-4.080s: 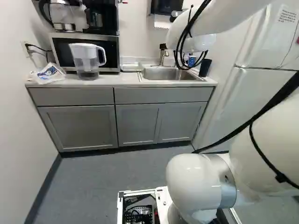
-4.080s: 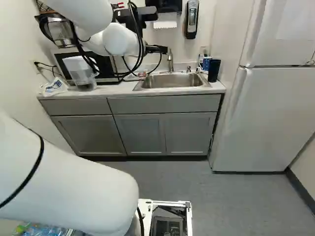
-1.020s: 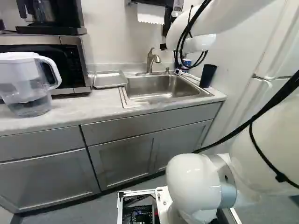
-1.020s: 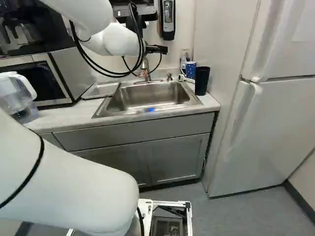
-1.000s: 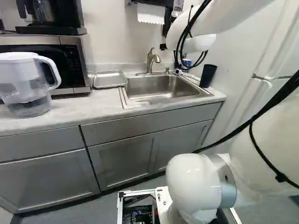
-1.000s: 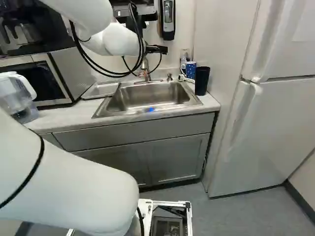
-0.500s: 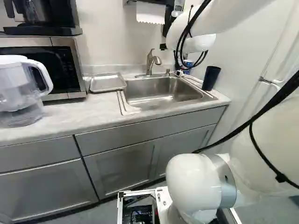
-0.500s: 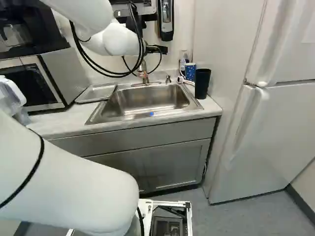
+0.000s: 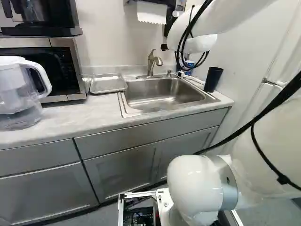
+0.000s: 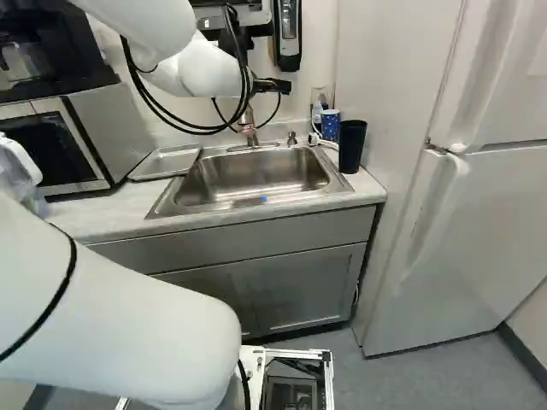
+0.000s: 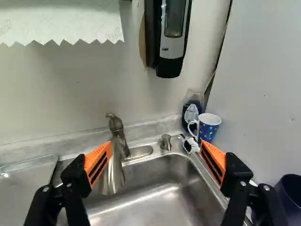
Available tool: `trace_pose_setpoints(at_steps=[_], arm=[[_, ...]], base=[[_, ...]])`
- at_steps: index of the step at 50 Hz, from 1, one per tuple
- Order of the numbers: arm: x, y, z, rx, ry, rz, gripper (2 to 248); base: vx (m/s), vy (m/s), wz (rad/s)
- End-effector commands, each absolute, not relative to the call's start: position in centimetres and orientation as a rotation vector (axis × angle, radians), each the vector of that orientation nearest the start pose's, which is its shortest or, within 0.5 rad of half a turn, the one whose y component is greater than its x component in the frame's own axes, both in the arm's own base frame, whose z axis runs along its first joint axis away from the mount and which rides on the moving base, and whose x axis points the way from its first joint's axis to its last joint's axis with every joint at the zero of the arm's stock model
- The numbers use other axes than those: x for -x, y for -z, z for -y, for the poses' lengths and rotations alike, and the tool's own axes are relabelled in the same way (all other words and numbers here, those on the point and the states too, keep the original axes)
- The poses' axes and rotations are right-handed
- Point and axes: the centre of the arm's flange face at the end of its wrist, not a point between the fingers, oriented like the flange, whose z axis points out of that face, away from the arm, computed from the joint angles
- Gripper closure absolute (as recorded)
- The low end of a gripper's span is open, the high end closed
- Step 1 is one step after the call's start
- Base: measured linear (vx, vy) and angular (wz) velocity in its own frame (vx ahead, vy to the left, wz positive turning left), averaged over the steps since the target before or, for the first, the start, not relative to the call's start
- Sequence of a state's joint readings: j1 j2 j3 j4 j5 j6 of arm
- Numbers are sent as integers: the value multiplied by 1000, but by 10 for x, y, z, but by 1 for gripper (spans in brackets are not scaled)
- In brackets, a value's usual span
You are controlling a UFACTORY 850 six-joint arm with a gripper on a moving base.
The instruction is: Rinse the cup and place it in the tray
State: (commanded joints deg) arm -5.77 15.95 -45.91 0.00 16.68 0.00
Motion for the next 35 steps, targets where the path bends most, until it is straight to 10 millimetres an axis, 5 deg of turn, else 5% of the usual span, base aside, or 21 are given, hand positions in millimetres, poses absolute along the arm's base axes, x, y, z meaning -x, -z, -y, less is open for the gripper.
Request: trace_pose_setpoints(at_steps=[35], arm=[[-439,-654,43,2484,2020,-122,3]], base=[[0,0,0]])
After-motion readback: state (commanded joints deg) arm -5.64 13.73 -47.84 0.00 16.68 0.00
